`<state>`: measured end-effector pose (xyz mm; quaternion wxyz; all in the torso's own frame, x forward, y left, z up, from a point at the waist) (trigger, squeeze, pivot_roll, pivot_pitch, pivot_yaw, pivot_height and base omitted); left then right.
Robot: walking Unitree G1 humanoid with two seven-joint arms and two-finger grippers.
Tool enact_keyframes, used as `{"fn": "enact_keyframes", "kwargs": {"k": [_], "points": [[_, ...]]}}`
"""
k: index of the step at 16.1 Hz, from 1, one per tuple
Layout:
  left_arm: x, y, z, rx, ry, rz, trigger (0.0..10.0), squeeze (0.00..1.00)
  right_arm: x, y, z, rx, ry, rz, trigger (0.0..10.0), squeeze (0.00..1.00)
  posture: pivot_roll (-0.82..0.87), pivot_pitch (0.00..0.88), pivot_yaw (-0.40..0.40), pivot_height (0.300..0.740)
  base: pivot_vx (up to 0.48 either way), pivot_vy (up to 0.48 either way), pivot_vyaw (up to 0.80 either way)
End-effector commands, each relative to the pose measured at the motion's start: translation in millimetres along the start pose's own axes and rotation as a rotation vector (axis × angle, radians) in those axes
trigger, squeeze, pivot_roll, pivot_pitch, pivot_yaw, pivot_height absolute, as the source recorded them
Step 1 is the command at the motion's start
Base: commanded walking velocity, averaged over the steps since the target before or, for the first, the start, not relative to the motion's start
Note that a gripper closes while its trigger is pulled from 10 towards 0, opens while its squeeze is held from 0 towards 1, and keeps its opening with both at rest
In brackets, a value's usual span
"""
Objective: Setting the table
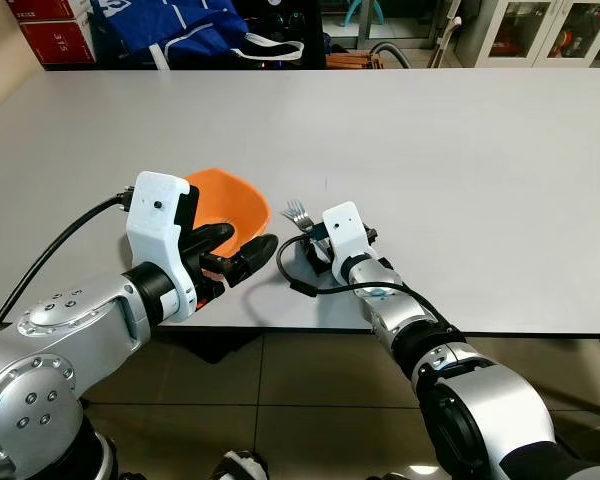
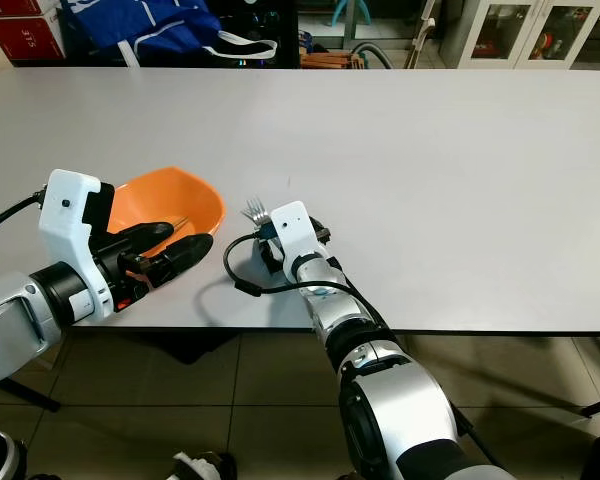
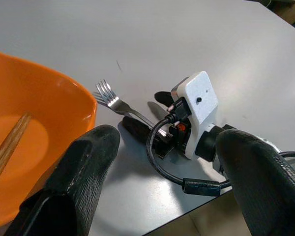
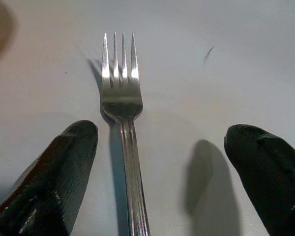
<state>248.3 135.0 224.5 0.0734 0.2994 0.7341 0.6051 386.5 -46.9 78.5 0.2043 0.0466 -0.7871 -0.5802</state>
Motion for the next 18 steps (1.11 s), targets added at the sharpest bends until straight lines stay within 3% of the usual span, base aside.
{"fn": "enact_keyframes", "kwargs": {"k": [1, 6, 10, 14, 18], "points": [[1.5, 0, 1.1, -0.009, 0.019, -0.001, 10.0, 0.00, 14.1, -56, 3.1, -0.004, 0.021, 0.232, 10.0, 1.00, 0.17, 0.092, 0.057, 0.740, 0.000, 0.000, 0.00], [1.5, -1, 0.9, -0.008, 0.018, 0.001, 10.0, 0.00, 17.4, -66, 1.8, 0.048, 0.077, 0.297, 10.0, 1.00, 0.16, 0.095, 0.055, 0.740, 0.000, 0.000, 0.00], [0.9, -1, 0.9, -0.004, 0.018, 0.001, 10.0, 0.00, 18.3, -69, -2.3, -0.062, 0.107, 0.372, 10.0, 1.00, 0.15, 0.100, 0.053, 0.740, 0.000, 0.000, 0.00], [2.5, -4, 3.4, -0.014, 0.026, 0.009, 10.0, 0.00, 15.1, -60, -7.1, -0.047, 0.128, 0.362, 10.0, 1.00, 0.15, 0.103, 0.052, 0.740, 0.000, 0.000, 0.00], [10.2, -15, 9.8, -0.243, 0.110, 0.004, 10.0, 0.00, 15.9, -61, -13.6, -0.024, 0.103, 0.364, 10.0, 1.00, 0.15, 0.109, 0.049, 0.740, 0.000, 0.000, 0.00]]}}
Point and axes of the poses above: a point about 5 cm out from each wrist's last joint towards the gripper, its own x axis pointing back from the gripper into the wrist, its own y axis along the axis of the wrist's last joint, z = x × y, the point moved 3 cm from there along -x, pointing out of the wrist towards the gripper, and after that the axes turned 2 degrees about x, right-handed, at the moved point
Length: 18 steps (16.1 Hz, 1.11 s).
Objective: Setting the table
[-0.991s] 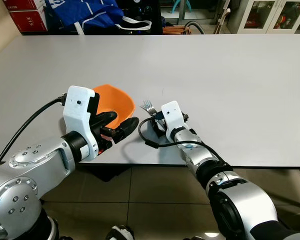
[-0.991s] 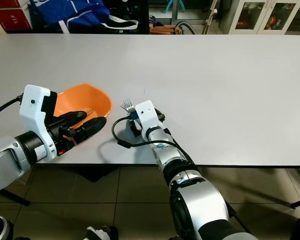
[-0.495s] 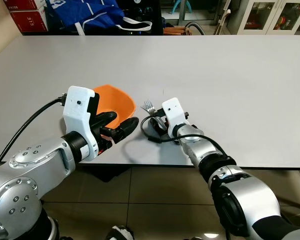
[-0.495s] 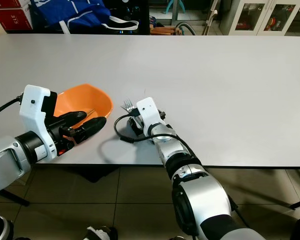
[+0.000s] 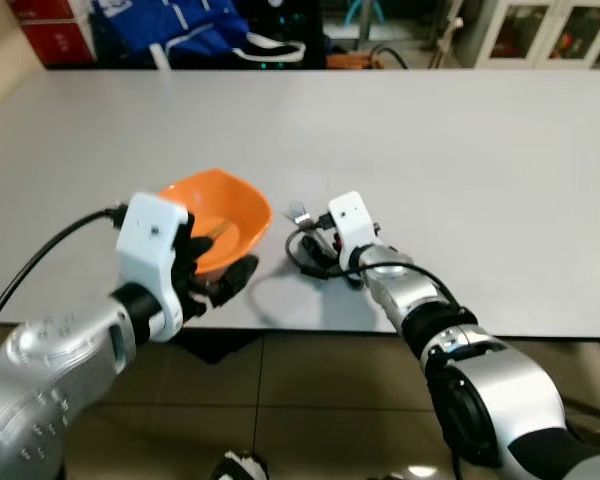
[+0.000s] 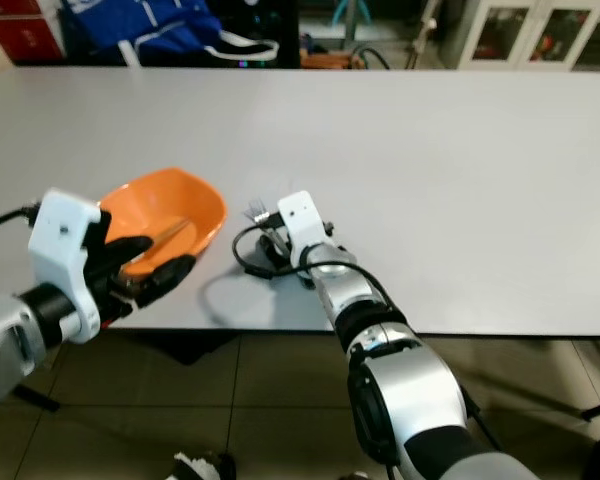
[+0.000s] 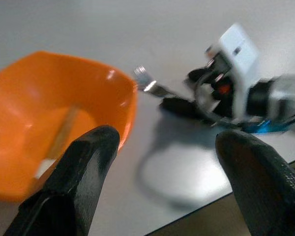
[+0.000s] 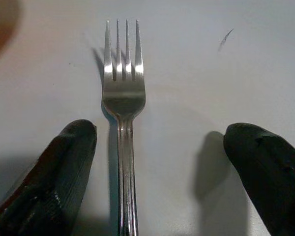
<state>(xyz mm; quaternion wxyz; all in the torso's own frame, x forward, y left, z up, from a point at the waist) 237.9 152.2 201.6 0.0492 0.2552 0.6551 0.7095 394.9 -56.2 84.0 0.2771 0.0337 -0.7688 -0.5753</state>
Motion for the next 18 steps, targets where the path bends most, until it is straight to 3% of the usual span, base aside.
{"fn": "enact_keyframes", "kwargs": {"k": [1, 4, 6, 7, 8, 10, 11, 17, 18], "points": [[1.5, -2, 1.6, -0.098, 0.054, -0.038, 10.0, 0.00, 11.8, -65, -0.4, 0.008, -0.012, 0.250, 10.0, 1.00, 0.16, 0.111, 0.050, 0.740, 0.000, 0.000, 0.00], [12.7, -25, 18.1, -0.282, 0.196, -0.127, 10.0, 0.00, 7.8, -51, 1.6, 0.083, -0.027, 0.166, 10.0, 1.00, 0.16, 0.115, 0.055, 0.740, 0.000, 0.000, 0.00], [14.5, -36, 20.4, -0.339, 0.219, -0.134, 10.0, 0.00, 6.5, -45, 2.5, 0.099, -0.030, 0.139, 10.0, 1.00, 0.16, 0.115, 0.058, 0.740, 0.000, 0.000, 0.00], [15.7, -57, 19.3, -0.422, 0.215, -0.129, 10.0, 0.00, 5.5, -40, 2.0, 0.108, -0.043, 0.111, 10.0, 1.00, 0.15, 0.112, 0.060, 0.740, 0.000, 0.000, 0.00], [16.1, -62, 16.9, -0.464, 0.203, -0.137, 10.0, 0.00, 5.3, -39, 2.1, 0.106, -0.044, 0.105, 10.0, 1.00, 0.15, 0.112, 0.061, 0.740, 0.000, 0.000, 0.00], [14.6, -81, 13.7, -0.464, 0.171, -0.125, 10.0, 0.00, 5.2, -38, 2.3, 0.131, -0.043, 0.102, 10.0, 1.00, 0.14, 0.108, 0.062, 0.740, 0.000, 0.000, 0.00], [9.6, -87, 5.1, -0.480, 0.112, -0.184, 10.0, 0.00, 5.4, -39, 2.8, 0.146, -0.046, 0.104, 10.0, 1.00, 0.14, 0.101, 0.061, 0.740, 0.000, 0.000, 0.00], [-7.7, -93, -0.7, -0.435, 0.082, -0.288, 10.0, 0.00, 6.4, -42, 2.1, 0.162, -0.065, 0.098, 10.0, 1.00, 0.11, 0.078, 0.068, 0.740, 0.000, 0.000, 0.00], [-9.5, -95, 0.0, -0.432, 0.081, -0.300, 10.0, 0.00, 7.7, -47, 1.2, 0.205, -0.058, 0.110, 10.0, 1.00, 0.11, 0.076, 0.069, 0.740, 0.000, 0.000, 0.00]]}}
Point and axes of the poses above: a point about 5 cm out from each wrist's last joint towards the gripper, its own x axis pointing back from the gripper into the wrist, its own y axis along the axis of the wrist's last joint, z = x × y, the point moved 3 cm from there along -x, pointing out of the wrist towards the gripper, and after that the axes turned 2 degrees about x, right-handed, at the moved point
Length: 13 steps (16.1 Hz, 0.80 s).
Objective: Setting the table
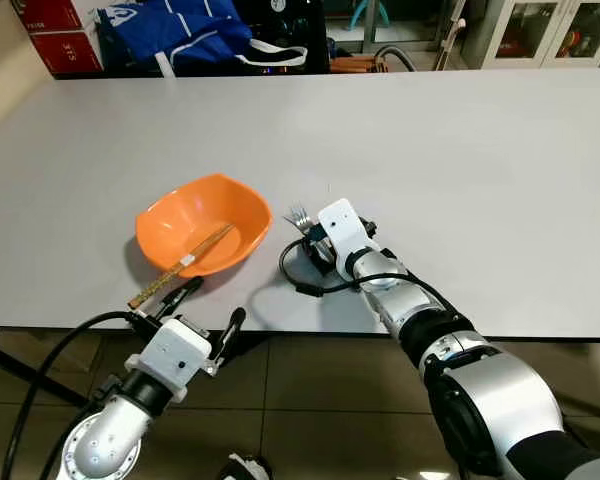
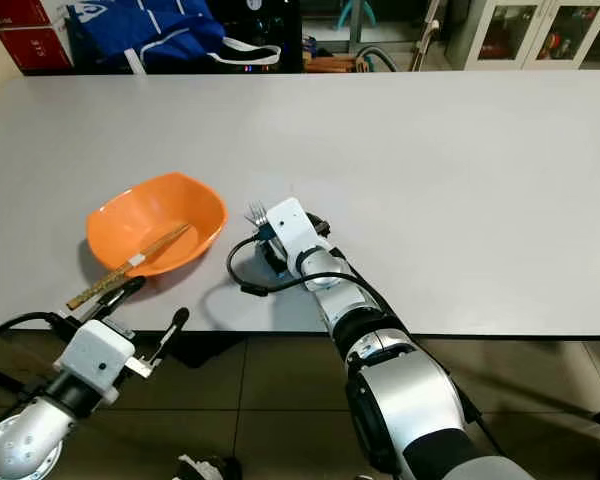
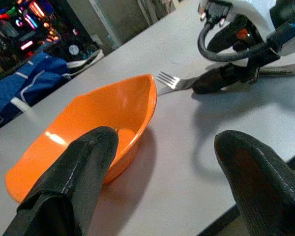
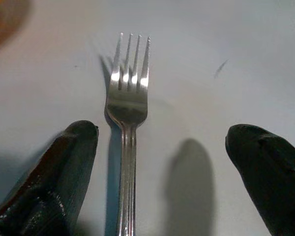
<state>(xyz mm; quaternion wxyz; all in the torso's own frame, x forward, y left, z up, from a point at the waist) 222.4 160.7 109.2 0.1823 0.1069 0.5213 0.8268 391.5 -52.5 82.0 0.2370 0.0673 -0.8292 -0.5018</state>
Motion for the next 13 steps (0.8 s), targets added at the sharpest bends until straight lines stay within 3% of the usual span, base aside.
{"fn": "enact_keyframes", "kwargs": {"k": [1, 4, 9, 10, 11, 13], "points": [[1.3, -4, -1.4, -0.003, -0.005, -0.009, 10.0, 0.00, 11.0, -49, 3.9, 0.064, 0.014, 0.174, 10.0, 1.00, 0.11, 0.074, 0.070, 0.740, 0.000, 0.000, 0.00], [1.6, -13, -2.9, 0.002, 0.003, -0.015, 10.0, 0.00, 18.2, -70, -2.1, 0.242, 0.023, 0.255, 10.0, 1.00, 0.11, 0.069, 0.066, 0.740, 0.000, 0.000, 0.00], [-0.3, -8, 1.0, 0.009, 0.015, -0.033, 10.0, 0.00, 24.1, -82, -18.4, 0.272, -0.015, 0.298, 10.0, 0.97, 0.09, 0.068, 0.057, 0.740, 0.000, 0.000, 0.00], [-1.8, -3, 1.4, 0.008, 0.018, -0.044, 10.0, 0.00, 25.0, -83, -22.9, 0.260, -0.035, 0.302, 10.0, 0.00, 0.09, 0.072, 0.058, 0.740, 0.000, 0.000, 0.00], [-3.3, 0, 1.7, 0.009, 0.019, -0.052, 10.0, 0.00, 25.3, -83, -25.5, 0.220, -0.048, 0.304, 10.0, 0.00, 0.09, 0.072, 0.058, 0.740, 0.000, 0.000, 0.00], [-5.7, 6, 0.1, 0.004, 0.014, -0.064, 10.0, 0.00, 24.2, -80, -27.0, 0.025, -0.071, 0.290, 10.0, 0.00, 0.08, 0.075, 0.057, 0.740, 0.000, 0.000, 0.00]]}}
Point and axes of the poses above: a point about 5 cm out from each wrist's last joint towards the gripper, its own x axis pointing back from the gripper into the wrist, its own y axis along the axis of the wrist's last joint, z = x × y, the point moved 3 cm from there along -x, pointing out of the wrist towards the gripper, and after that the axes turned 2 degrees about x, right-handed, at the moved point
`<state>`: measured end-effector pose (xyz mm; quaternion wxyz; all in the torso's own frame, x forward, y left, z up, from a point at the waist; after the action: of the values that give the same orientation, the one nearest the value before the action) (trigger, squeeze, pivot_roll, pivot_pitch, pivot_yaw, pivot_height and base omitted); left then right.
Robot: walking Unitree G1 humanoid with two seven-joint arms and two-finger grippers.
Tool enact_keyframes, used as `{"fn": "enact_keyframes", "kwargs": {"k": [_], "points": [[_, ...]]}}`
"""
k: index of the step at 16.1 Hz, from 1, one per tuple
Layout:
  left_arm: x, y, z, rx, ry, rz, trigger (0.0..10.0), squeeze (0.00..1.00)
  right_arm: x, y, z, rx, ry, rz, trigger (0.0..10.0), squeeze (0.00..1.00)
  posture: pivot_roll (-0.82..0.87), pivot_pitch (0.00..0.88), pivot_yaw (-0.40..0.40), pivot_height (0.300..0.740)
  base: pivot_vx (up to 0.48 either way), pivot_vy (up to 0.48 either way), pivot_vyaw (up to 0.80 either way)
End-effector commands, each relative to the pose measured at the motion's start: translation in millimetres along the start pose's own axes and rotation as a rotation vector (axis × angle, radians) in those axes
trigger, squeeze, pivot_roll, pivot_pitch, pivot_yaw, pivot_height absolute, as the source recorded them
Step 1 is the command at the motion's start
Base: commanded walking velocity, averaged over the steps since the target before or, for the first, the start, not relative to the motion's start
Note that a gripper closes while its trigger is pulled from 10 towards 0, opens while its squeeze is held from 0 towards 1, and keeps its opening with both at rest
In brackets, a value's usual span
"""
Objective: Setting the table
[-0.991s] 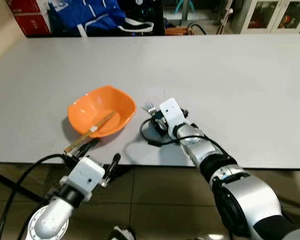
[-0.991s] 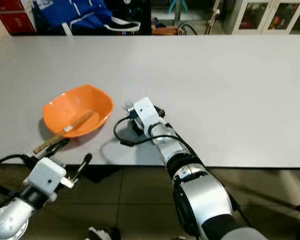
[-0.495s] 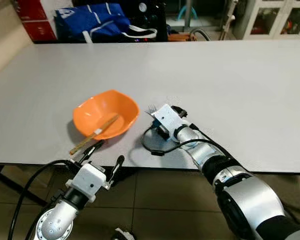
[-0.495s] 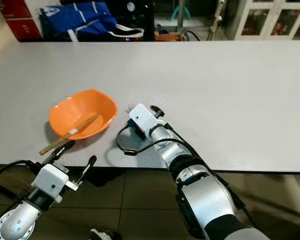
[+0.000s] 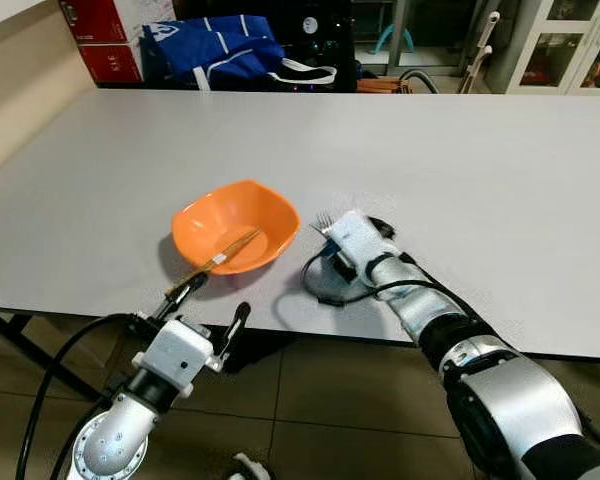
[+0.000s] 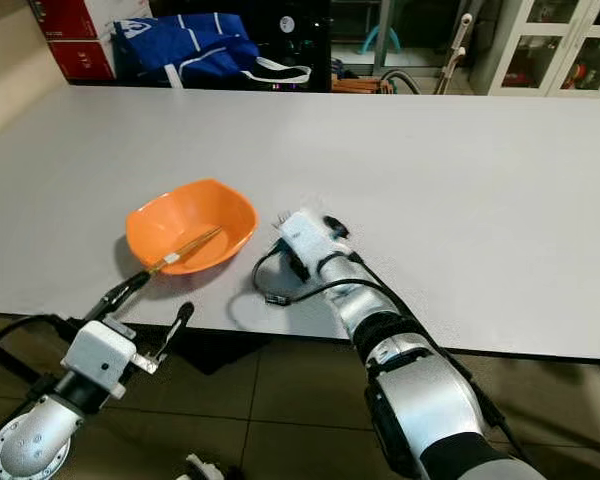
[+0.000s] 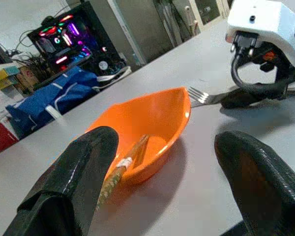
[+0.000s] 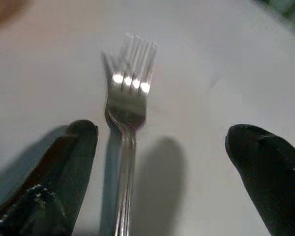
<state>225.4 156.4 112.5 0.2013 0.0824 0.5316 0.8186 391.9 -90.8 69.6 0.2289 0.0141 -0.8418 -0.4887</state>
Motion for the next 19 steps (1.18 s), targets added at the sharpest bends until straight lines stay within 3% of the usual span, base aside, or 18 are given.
{"fn": "enact_keyframes", "kwargs": {"k": [1, 4, 6, 8, 11, 14, 16, 17, 19], "points": [[-1.2, 4, 0.1, -0.010, -0.009, -0.001, 10.0, 0.00, 9.8, -50, -2.2, -0.224, -0.018, 0.198, 10.0, 0.00, 0.08, 0.077, 0.054, 0.740, 0.000, 0.000, 0.00], [1.5, 7, 0.3, -0.007, 0.001, 0.006, 10.0, 0.00, 8.9, -46, -5.4, -0.468, -0.028, 0.176, 10.0, 0.00, 0.09, 0.082, 0.044, 0.740, 0.000, 0.000, 0.00], [3.0, 9, 1.1, -0.006, 0.010, 0.008, 10.0, 0.00, 9.8, -45, -15.5, -0.515, -0.050, 0.151, 10.0, 0.00, 0.08, 0.087, 0.038, 0.740, 0.000, 0.000, 0.00], [5.1, 8, 3.1, -0.001, 0.027, 0.020, 10.0, 0.00, 13.0, -43, -37.5, -0.564, -0.094, 0.089, 10.0, 0.00, 0.07, 0.089, 0.029, 0.740, 0.000, 0.000, 0.00], [7.6, 8, 4.3, 0.004, 0.049, 0.029, 10.0, 0.00, 27.4, -47, -47.5, -0.486, -0.121, -0.044, 10.0, 0.00, 0.03, 0.084, 0.019, 0.740, 0.000, 0.000, 0.00], [7.2, 6, 4.8, 0.007, 0.053, 0.034, 10.0, 0.00, 42.4, -45, -44.5, -0.384, -0.133, -0.125, 10.0, 0.00, 0.01, 0.079, 0.017, 0.740, 0.000, 0.000, 0.00], [4.5, 6, 4.2, 0.008, 0.050, 0.033, 10.0, 0.00, 52.3, -37, -27.5, -0.313, -0.076, -0.185, 10.0, 0.00, 0.00, 0.076, 0.019, 0.740, 0.000, 0.000, 0.00], [2.1, 6, 3.6, 0.009, 0.049, 0.031, 10.0, 0.00, 53.5, -35, -13.9, -0.311, -0.025, -0.187, 10.0, 0.00, 0.01, 0.075, 0.018, 0.740, 0.000, 0.000, 0.00], [1.3, 6, 3.9, 0.011, 0.053, 0.030, 10.0, 0.00, 55.0, -34, -4.6, -0.329, 0.009, -0.188, 10.0, 0.00, 0.01, 0.073, 0.017, 0.740, 0.000, 0.000, 0.00]]}}
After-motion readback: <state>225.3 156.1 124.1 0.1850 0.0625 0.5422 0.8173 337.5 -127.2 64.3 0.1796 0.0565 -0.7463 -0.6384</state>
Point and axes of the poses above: a point about 5 cm out from each wrist's last joint towards the gripper, its own x axis pointing back from the gripper into the wrist, its own y axis along the axis of the wrist's last joint, z = x × y, the point moved 3 cm from there along -x, pointing out of the wrist towards the gripper, and after that the axes turned 2 degrees about x, right-handed, at the moved point
